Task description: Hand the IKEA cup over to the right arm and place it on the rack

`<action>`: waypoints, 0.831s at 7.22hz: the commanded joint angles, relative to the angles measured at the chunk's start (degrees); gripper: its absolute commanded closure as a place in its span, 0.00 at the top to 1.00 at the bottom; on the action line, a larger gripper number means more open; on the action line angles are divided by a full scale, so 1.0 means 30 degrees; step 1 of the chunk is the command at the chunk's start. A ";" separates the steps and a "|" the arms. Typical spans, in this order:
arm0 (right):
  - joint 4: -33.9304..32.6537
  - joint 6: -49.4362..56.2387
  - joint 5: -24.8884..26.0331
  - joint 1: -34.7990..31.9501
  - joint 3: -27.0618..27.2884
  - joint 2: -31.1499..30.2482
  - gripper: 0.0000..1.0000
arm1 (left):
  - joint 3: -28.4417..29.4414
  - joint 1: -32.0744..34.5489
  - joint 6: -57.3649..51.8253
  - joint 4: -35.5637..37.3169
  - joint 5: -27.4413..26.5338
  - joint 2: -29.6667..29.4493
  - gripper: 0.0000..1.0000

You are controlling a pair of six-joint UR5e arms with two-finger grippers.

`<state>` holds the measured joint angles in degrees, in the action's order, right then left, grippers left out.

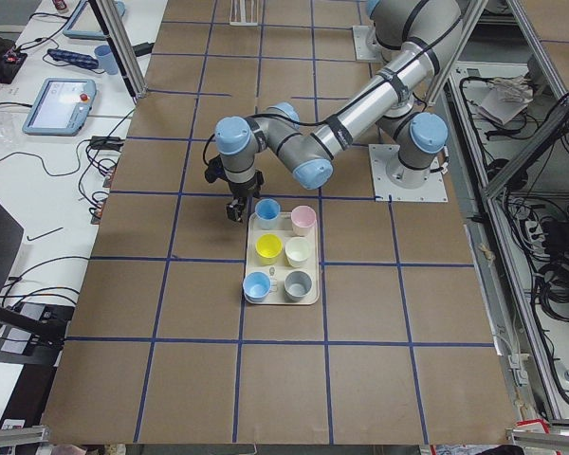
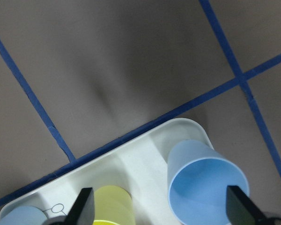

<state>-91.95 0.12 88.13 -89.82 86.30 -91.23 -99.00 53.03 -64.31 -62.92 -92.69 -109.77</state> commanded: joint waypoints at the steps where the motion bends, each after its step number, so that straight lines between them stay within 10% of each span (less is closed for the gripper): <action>1: 0.0094 0.0106 0.0038 0.0000 0.0060 -0.0203 1.00 | -0.0631 -0.0157 -0.0241 0.0319 0.0771 -0.0147 1.00; 6: 0.0095 0.0106 -0.0021 0.0000 0.0089 -0.0204 1.00 | -0.0836 -0.0477 -0.1120 0.0582 0.0777 -0.0615 1.00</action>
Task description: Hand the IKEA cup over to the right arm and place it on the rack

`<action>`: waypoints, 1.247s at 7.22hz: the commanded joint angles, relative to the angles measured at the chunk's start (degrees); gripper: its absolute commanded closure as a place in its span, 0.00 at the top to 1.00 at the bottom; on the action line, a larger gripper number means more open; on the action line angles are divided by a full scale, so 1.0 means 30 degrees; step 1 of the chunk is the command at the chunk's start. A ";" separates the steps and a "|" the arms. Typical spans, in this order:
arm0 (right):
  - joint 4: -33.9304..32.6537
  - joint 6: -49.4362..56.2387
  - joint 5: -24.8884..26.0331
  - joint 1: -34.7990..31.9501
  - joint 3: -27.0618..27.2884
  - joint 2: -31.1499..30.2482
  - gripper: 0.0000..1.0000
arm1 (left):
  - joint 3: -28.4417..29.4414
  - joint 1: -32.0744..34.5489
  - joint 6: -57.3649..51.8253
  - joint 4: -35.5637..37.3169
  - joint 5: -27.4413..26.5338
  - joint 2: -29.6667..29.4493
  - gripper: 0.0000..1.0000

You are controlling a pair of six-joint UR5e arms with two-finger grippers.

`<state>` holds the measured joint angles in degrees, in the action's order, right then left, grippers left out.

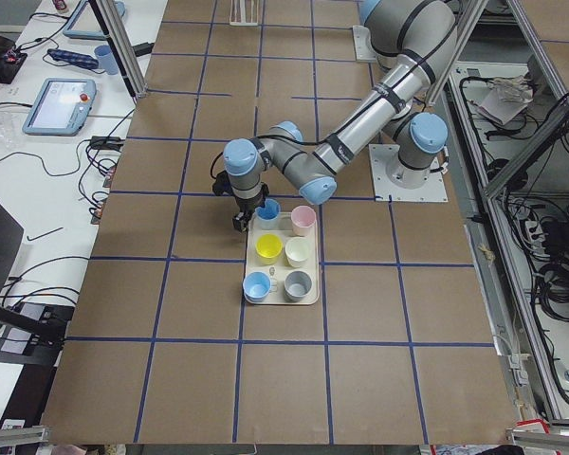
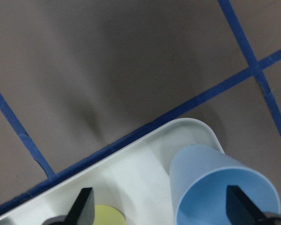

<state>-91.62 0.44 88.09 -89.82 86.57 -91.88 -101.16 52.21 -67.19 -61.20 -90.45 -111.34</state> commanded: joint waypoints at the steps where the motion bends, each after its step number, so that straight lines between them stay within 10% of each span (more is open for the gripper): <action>1: -0.0016 0.0000 -0.0008 0.0000 0.0002 0.0011 1.00 | -0.0262 -0.0526 -0.0335 0.0009 0.0034 -0.0182 1.00; 3: 0.0013 0.0000 -0.0037 0.0000 0.0002 -0.0018 1.00 | -0.0730 -0.0558 -0.0893 0.0998 0.0063 -0.0212 0.97; 9: -0.0017 0.0000 -0.0066 0.0000 -0.0028 0.0011 1.00 | -0.0761 -0.0324 -0.0805 0.0801 -0.0025 -0.0329 0.44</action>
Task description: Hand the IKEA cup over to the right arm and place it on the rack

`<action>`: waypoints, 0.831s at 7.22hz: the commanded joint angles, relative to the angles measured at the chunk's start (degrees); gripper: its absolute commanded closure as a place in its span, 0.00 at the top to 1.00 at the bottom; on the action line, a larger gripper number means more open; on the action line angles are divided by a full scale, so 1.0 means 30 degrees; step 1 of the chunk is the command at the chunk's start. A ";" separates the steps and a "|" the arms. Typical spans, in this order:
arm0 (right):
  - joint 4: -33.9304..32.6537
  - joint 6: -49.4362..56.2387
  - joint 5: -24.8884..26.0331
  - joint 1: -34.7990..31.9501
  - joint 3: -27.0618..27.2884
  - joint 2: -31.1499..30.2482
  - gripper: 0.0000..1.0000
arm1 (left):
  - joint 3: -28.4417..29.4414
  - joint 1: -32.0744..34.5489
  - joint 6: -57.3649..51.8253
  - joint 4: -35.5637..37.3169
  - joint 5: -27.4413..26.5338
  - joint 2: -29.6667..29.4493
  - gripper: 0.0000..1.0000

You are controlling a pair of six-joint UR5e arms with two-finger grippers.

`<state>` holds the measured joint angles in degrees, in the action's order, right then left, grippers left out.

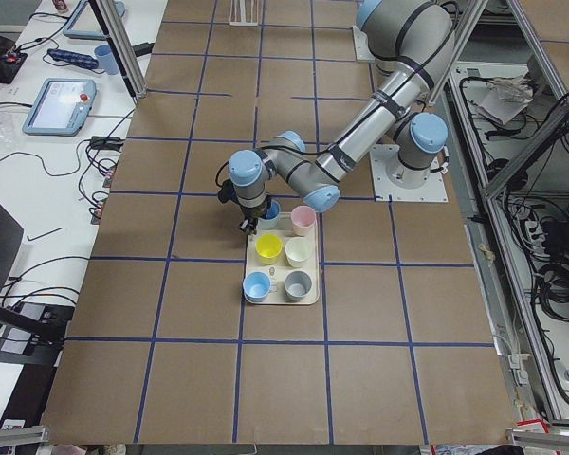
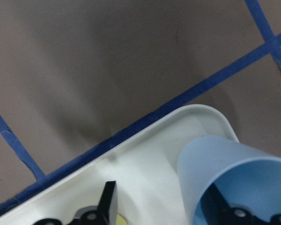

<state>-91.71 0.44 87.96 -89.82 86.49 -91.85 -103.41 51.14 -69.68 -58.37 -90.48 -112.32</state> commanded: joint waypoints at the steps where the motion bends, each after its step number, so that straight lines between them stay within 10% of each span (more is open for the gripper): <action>1: 0.0012 0.0000 -0.0022 0.0000 -0.0003 0.0001 1.00 | -0.0012 0.0034 0.0024 -0.0201 0.0013 -0.0002 0.38; 6: 0.0012 0.0000 -0.0022 0.0000 -0.0003 0.0001 1.00 | -0.0012 0.0122 0.0082 -0.0465 0.0071 0.0145 0.19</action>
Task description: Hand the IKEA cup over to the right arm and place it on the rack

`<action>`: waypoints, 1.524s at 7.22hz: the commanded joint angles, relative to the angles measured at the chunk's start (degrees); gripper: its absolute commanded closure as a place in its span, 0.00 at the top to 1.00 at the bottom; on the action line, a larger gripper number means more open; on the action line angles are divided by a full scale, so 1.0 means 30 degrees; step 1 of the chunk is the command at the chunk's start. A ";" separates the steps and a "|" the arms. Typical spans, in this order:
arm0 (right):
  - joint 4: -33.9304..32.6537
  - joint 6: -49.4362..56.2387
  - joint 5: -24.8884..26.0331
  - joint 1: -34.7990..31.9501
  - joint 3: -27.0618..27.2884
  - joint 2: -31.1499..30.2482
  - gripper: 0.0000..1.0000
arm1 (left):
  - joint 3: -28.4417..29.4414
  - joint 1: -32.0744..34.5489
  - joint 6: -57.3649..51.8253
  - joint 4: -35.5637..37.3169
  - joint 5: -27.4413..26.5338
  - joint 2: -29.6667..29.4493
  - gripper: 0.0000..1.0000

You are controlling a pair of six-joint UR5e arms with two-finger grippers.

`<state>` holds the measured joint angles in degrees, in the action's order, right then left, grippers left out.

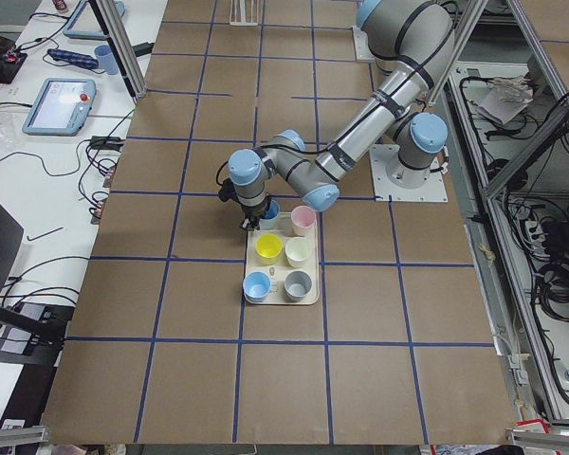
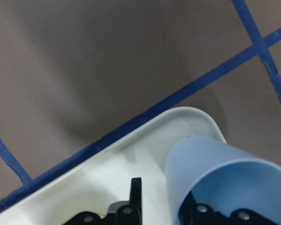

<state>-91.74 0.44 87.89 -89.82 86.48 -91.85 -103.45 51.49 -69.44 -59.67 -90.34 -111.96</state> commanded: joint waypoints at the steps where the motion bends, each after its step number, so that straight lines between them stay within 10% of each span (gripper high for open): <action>1: 0.0024 0.0000 0.0000 0.0000 0.0000 0.0000 1.00 | -0.0029 0.0033 0.0031 -0.0264 0.0170 0.0229 0.12; 11: 0.0024 -0.0088 -0.0029 0.0000 0.0029 -0.0029 1.00 | 0.0293 0.0413 0.0177 -0.2256 0.1311 0.2250 0.00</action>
<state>-91.62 0.18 87.91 -89.82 86.57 -91.93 -102.61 52.49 -68.96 -65.25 -87.79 -106.08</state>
